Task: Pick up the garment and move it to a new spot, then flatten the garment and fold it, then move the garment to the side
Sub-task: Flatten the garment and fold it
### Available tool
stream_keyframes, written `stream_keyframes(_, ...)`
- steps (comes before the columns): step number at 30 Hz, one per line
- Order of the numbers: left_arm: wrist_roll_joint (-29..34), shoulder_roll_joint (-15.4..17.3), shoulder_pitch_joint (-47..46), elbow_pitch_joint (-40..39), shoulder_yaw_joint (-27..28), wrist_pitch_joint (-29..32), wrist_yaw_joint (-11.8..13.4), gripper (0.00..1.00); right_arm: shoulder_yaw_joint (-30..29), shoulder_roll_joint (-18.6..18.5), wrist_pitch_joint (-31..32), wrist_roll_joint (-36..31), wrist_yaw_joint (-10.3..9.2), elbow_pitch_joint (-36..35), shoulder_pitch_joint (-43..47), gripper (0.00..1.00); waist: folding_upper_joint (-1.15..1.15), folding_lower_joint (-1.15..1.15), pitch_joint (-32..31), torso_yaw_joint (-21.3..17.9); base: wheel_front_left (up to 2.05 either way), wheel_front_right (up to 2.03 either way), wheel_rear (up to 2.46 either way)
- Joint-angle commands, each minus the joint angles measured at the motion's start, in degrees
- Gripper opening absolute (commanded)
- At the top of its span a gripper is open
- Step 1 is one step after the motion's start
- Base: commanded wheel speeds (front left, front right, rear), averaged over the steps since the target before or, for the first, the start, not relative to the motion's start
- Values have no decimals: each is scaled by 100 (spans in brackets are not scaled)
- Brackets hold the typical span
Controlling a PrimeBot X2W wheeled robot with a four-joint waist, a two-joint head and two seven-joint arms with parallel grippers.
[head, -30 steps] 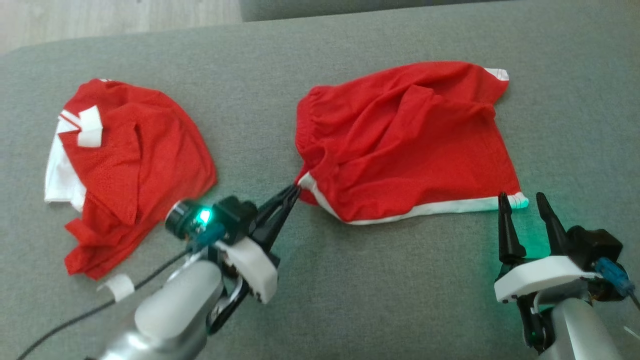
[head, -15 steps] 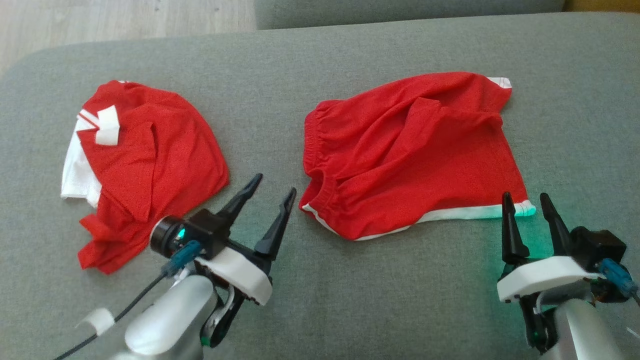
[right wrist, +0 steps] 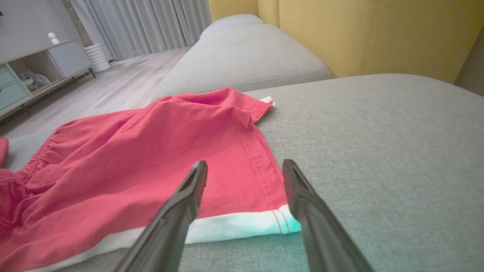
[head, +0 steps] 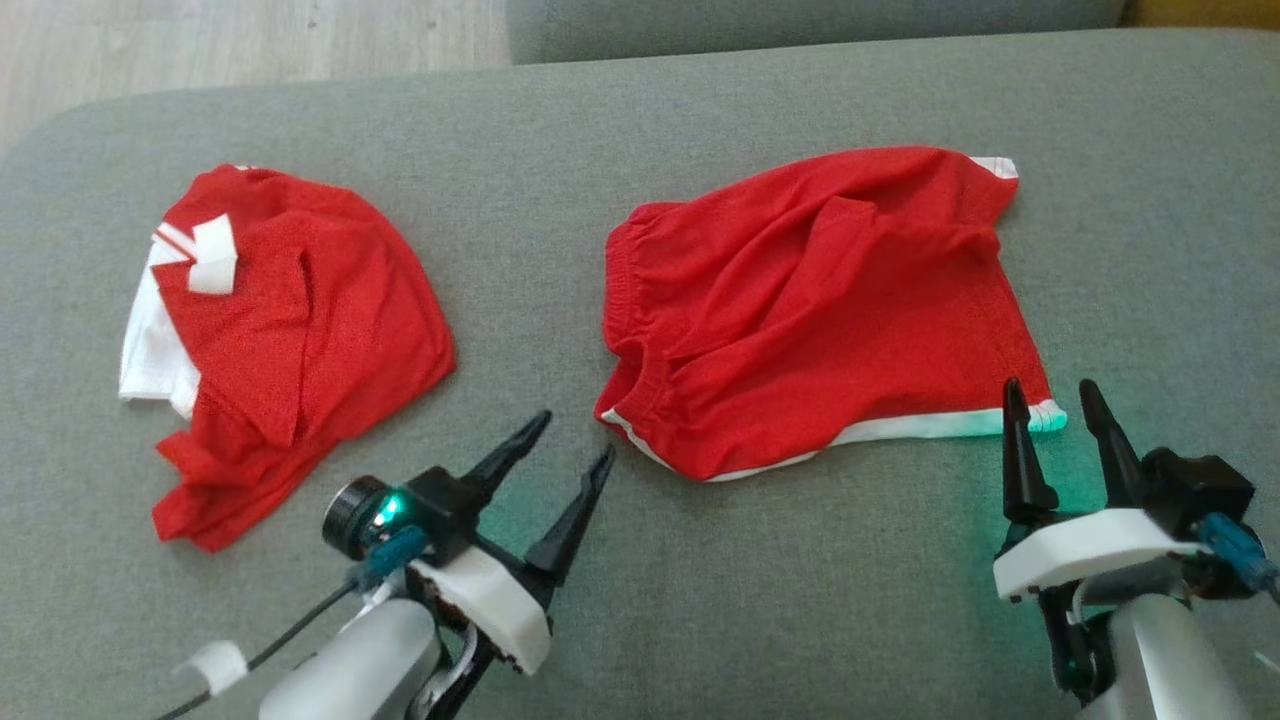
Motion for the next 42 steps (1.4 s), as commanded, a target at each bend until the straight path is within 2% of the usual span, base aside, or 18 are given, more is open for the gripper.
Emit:
stream_keyframes(1,49,166,-323,-93,164,39,-19,100,160,-37,-2,19,-4,-205,-88,100,0,0,36,-28,0,0,0)
stream_keyframes(6,151,163,-628,108,-43,369,-210,100,190,-37,-9,47,-4,-224,-116,100,0,0,154,-117,0,0,0)
stream_keyframes(14,228,127,-1013,392,-214,485,-400,100,206,-37,-50,86,-4,-190,-190,100,0,0,306,-231,0,0,0)
stream_keyframes(28,191,165,-1317,495,-481,490,-563,100,233,-37,-123,101,-4,-42,-278,100,0,0,408,-373,0,0,0)
stream_keyframes(29,180,165,-1329,498,-488,481,-567,80,233,-37,-126,99,-4,-35,-281,100,0,0,411,-379,0,0,0)
stream_keyframes(30,169,165,-1341,498,-488,465,-570,21,231,-37,-129,97,-4,-28,-284,100,0,0,413,-385,0,0,0)
stream_keyframes(31,167,168,-1352,497,-488,443,-571,0,229,-37,-131,95,-4,-22,-286,100,0,0,414,-388,0,0,0)
stream_keyframes(37,167,205,-1335,473,-528,407,-573,0,216,-37,-110,38,-4,40,-270,100,0,0,391,-372,0,0,0)
stream_keyframes(42,137,230,-1273,378,-485,345,-446,0,127,-37,4,-55,-4,180,-269,100,0,0,329,-307,0,0,0)
